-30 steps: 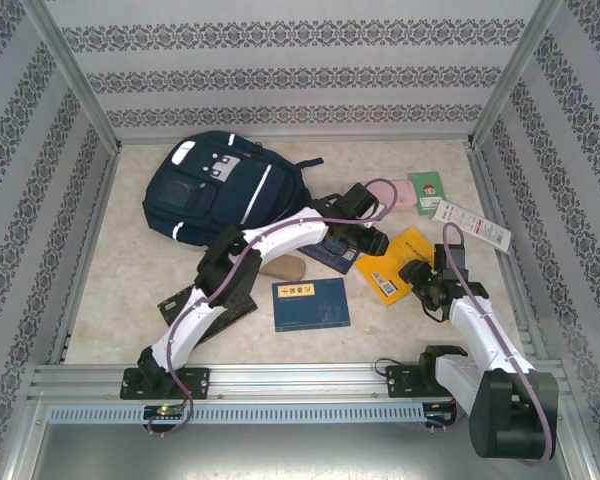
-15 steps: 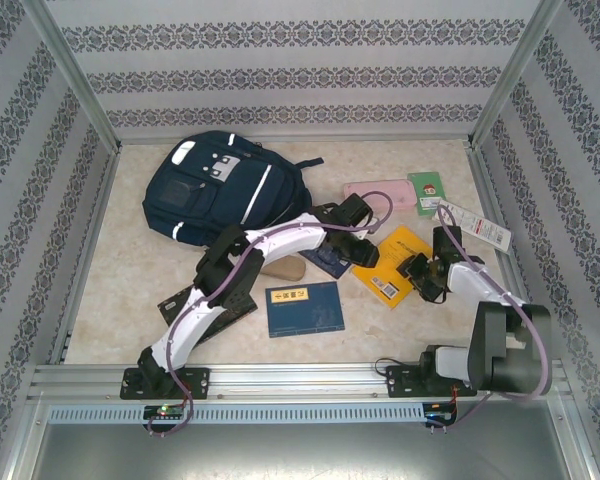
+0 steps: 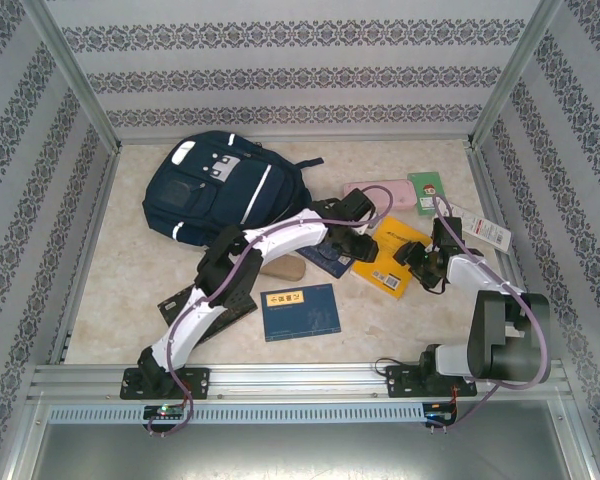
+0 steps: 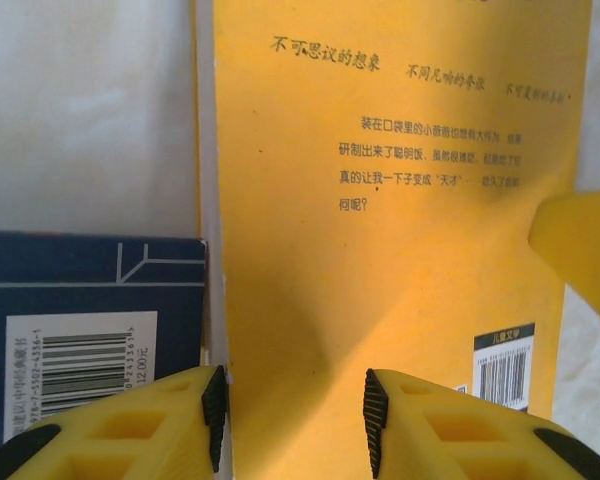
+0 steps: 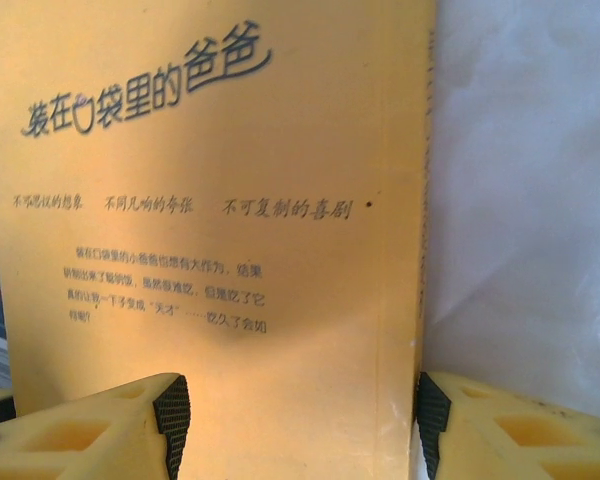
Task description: Pack the student bag
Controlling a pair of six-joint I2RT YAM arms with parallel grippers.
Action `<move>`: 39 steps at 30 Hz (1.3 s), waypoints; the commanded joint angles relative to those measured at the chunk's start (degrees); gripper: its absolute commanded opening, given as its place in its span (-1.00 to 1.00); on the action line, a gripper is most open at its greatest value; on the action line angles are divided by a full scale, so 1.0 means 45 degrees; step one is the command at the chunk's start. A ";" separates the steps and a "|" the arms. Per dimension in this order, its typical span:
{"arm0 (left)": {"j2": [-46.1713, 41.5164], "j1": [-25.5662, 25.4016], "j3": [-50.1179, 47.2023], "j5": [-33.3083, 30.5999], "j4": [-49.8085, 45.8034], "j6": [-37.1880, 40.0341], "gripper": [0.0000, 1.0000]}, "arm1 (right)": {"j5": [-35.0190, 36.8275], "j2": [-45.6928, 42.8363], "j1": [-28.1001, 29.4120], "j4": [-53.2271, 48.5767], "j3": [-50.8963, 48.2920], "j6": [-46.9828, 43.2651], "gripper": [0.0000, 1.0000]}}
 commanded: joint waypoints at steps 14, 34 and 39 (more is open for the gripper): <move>0.1311 0.0039 0.0707 -0.0678 -0.1507 -0.0165 -0.29 | 0.1137 0.0023 0.0035 -0.0621 -0.0347 -0.0154 0.32; 0.1498 0.0052 0.0556 0.0623 -0.1259 -0.0897 -0.59 | -0.4234 -0.0104 0.0640 0.2360 -0.0097 0.0451 0.26; 0.1523 0.0204 0.0545 0.1095 -0.1132 -0.1028 -0.62 | -0.5477 -0.0903 0.0490 0.3601 -0.0322 0.1502 0.24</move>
